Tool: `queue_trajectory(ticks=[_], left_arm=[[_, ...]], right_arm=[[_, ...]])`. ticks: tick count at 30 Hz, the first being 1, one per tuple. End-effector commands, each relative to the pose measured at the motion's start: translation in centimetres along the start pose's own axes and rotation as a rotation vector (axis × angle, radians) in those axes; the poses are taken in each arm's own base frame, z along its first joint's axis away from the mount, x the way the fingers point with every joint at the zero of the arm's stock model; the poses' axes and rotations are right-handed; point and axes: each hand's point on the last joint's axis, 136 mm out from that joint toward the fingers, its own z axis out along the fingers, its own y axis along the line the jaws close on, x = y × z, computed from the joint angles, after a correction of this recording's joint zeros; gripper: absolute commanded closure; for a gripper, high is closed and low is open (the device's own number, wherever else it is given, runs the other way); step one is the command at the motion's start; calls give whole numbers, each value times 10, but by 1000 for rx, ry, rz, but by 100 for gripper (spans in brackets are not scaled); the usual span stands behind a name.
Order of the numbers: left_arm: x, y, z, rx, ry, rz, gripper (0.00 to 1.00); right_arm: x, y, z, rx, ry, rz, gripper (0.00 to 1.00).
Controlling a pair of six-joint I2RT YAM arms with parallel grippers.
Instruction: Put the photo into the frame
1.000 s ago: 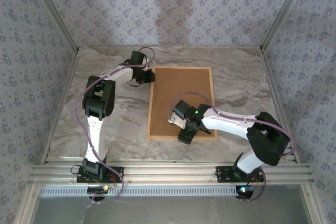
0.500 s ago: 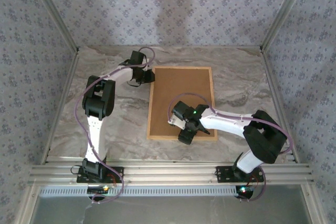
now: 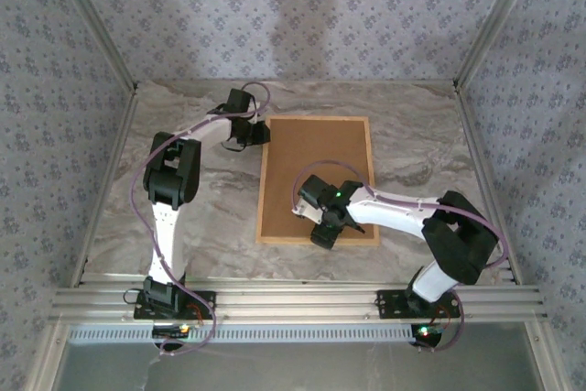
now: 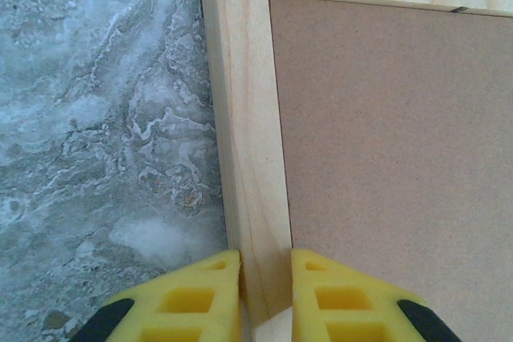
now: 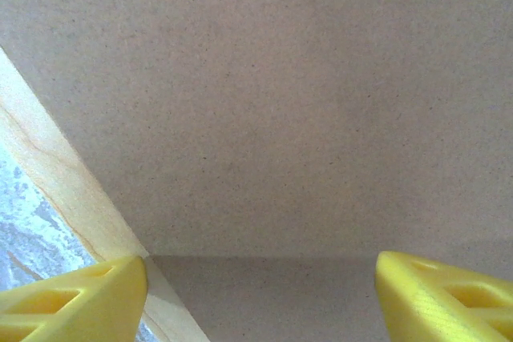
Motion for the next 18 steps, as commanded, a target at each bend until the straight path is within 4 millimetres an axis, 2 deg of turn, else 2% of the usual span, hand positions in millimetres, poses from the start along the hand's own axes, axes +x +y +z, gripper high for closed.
queue_trajectory(ticks=[1,14,15,18], left_arm=[[8,5,5,2,41,-6,81],[10,4,6,9,51,-7,80],[10,4,6,10,51,-6,79],[11,4,6,10,55,-6,79]], right_arm=[[-2,-8,0,37,16,-15,24],[-8,-20,-1,104,-1,-13,27],[-14,-22,-1,116,-26,-10,27],[-16,-25,-1,132,-34,-8,28]])
